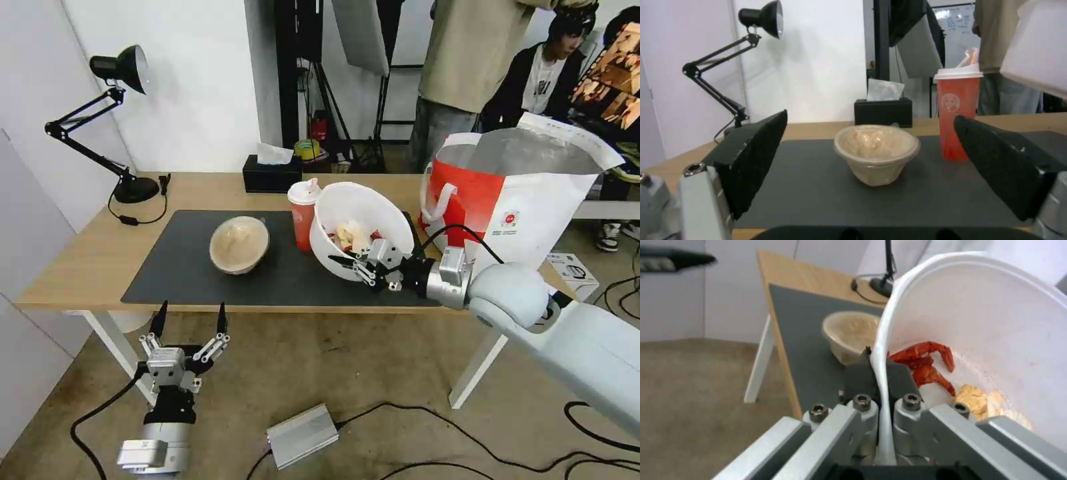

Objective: Pick up the trash from the table and place it into the takeout bag.

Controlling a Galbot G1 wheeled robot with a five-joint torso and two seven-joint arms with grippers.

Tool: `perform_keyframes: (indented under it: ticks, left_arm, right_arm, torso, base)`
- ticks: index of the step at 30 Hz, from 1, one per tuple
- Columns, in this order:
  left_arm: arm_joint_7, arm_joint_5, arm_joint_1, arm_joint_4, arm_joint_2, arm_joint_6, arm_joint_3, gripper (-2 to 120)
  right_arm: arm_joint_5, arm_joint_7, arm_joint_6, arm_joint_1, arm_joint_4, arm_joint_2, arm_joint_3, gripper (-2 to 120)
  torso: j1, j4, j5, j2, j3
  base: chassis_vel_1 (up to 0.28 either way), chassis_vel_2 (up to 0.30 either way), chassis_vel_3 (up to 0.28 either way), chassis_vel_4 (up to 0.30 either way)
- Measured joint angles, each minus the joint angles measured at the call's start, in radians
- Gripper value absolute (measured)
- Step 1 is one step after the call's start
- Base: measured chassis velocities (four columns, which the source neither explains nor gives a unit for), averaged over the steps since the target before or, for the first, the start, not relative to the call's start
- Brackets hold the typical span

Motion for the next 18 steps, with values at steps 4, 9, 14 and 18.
perform_keyframes:
  ticks: [4, 9, 14, 18]
  left_arm:
    - [0.000, 0.000, 0.002, -0.002, 0.000, -0.001, -0.002, 100]
    - [0.000, 0.001, 0.003, -0.004, -0.001, -0.001, -0.002, 100]
    - [-0.001, 0.008, -0.001, 0.000, -0.005, -0.001, 0.007, 100]
    - [-0.001, 0.016, 0.000, 0.002, -0.008, -0.001, 0.016, 100]
  right_arm:
    - [0.013, 0.006, 0.000, 0.004, 0.027, -0.005, 0.006, 0]
    - [0.029, 0.009, -0.001, 0.006, 0.063, -0.020, 0.026, 0]
    - [0.043, 0.014, -0.002, 0.008, 0.087, -0.031, 0.058, 0]
    - [0.054, 0.015, -0.001, 0.008, 0.105, -0.043, 0.091, 0]
  torso:
    - [0.000, 0.0000, 0.0000, 0.000, 0.000]
    - [0.000, 0.0000, 0.0000, 0.000, 0.000]
    - [0.000, 0.0000, 0.0001, 0.000, 0.000]
    - [0.000, 0.0000, 0.0001, 0.000, 0.000]
  base:
    - [0.000, 0.000, 0.000, 0.000]
    - [0.000, 0.000, 0.000, 0.000]
    - [0.000, 0.000, 0.000, 0.000]
    - [0.000, 0.000, 0.000, 0.000]
